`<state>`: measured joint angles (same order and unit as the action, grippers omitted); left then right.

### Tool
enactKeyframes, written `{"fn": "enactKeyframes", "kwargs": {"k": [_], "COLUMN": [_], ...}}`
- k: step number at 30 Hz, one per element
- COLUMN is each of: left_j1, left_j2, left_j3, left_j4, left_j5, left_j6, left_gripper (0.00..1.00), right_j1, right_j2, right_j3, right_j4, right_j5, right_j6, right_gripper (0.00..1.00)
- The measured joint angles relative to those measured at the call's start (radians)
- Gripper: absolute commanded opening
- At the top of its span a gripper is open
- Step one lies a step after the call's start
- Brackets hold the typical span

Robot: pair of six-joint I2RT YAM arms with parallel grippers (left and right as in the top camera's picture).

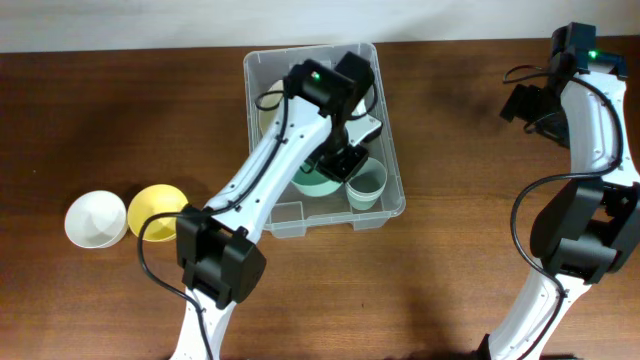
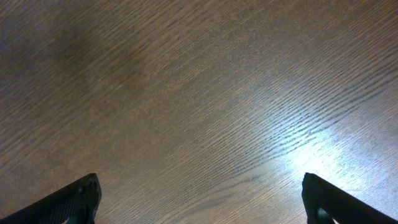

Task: Pack container
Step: 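Lift the mint green bowl and carry it into the bin, then release the mint bowl in the bin's front left and withdraw, then lower the left gripper onto the yellow bowl's rim and grip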

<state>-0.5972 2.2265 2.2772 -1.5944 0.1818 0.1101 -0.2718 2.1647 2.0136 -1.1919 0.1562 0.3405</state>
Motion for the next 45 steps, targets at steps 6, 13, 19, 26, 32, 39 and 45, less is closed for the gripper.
{"fn": "enactKeyframes", "kwargs": {"k": [6,13,19,26,32,39,45], "left_j1": [0.002,0.002,0.017,0.143,0.321,0.514,0.565], "left_j2": [0.000,0.000,0.000,-0.002,-0.052,-0.138,-0.141], "left_j3": [-0.066,-0.108,-0.107,-0.009,0.095,0.121,0.052], "left_j4": [0.004,0.024,0.029,0.027,-0.004,-0.041,-0.059], "left_j5": [-0.028,-0.051,-0.076,-0.106,-0.187,-0.297,-0.335], "left_j6": [-0.040,-0.060,-0.098,-0.187,-0.317,-0.512,-0.688], "left_gripper": [0.01,0.62,0.63,0.60,0.60,0.64,0.64], "right_j1": [0.000,0.000,0.000,0.000,0.000,0.000,0.000], "right_j2": [0.000,0.000,0.000,0.000,0.000,0.000,0.000], "right_j3": [0.000,0.000,0.000,0.000,0.000,0.000,0.000], "right_j4": [0.000,0.000,0.000,0.000,0.000,0.000,0.000], "right_j5": [0.000,0.000,0.000,0.000,0.000,0.000,0.000], "right_j6": [0.000,0.000,0.000,0.000,0.000,0.000,-0.001], "right_gripper": [0.99,0.99,0.99,0.99,0.99,0.99,0.99]}}
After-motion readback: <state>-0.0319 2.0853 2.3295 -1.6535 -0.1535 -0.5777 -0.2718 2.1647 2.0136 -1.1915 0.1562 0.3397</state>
